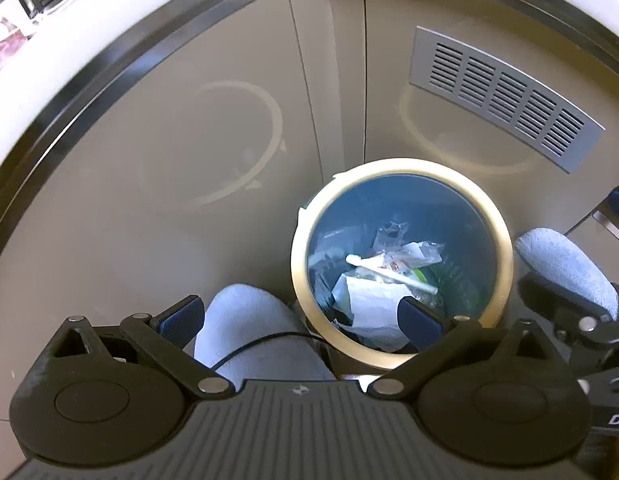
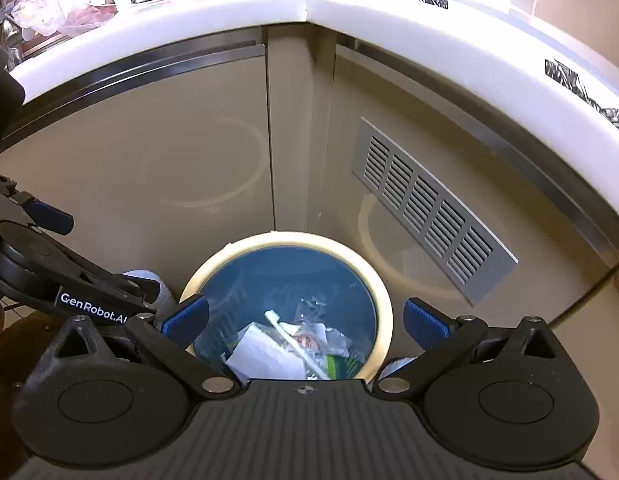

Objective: Collect trash

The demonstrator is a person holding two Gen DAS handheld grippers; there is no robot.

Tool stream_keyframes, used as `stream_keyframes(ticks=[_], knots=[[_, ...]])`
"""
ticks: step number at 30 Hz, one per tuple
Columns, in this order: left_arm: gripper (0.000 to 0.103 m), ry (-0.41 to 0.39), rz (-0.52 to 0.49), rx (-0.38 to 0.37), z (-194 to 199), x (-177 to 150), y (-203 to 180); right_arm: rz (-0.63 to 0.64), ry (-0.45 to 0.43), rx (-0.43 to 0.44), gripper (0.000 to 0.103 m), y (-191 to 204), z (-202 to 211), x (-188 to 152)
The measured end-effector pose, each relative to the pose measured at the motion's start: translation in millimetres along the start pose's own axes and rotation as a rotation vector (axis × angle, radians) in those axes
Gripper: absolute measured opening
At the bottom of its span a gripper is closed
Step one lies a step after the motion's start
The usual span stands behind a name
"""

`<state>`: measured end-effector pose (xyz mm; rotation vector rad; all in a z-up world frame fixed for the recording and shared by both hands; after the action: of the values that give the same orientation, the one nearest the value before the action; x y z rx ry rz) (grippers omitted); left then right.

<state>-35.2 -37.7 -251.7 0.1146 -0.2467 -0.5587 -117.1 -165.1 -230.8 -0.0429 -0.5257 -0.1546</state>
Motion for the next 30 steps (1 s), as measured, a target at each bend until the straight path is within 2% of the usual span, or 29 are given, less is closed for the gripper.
stream_keyframes(ticks=[6, 13, 16, 20, 24, 30], knots=[[0.103, -0.016, 0.007, -0.005, 2.1, 0.1, 0.4, -0.052, -0.016, -0.011, 0.103, -8.9, 1.1, 1.4], [0.103, -0.035, 0.083, -0.015, 8.2, -2.3, 17.5, -0.009, -0.013, -0.006, 0.103, -2.8, -0.1, 3.2], [0.103, -0.019, 0.097, -0.022, 3.6, -0.7, 21.9, -0.009, 0.002, -0.004, 0.103, -3.0, -1.0, 1.3], [0.103, 0.003, 0.083, -0.043, -1.9, 3.6, 18.9, -0.063, 0.008, -0.019, 0.103, -13.4, 2.0, -0.2], [0.103, -0.010, 0.038, -0.043, -2.0, 5.8, 13.1, -0.125, 0.017, -0.023, 0.103, -22.0, 2.2, -4.0], [0.103, -0.020, 0.044, -0.041, -0.3, -1.6, 13.7, -0.138, 0.011, -0.019, 0.103, -26.0, 1.6, -2.1]])
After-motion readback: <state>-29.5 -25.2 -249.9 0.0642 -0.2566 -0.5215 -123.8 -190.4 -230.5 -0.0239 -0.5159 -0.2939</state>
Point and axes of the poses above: each gripper's, at about its wrist camera, not at the fingertips, and z roughly against the way its jaws point, y to its left, x to its top, the point moved 8 cm from there along -z, roughly the way its jaws point, and after that the axes turned 13 degrees about y, right-handed, at the moved point
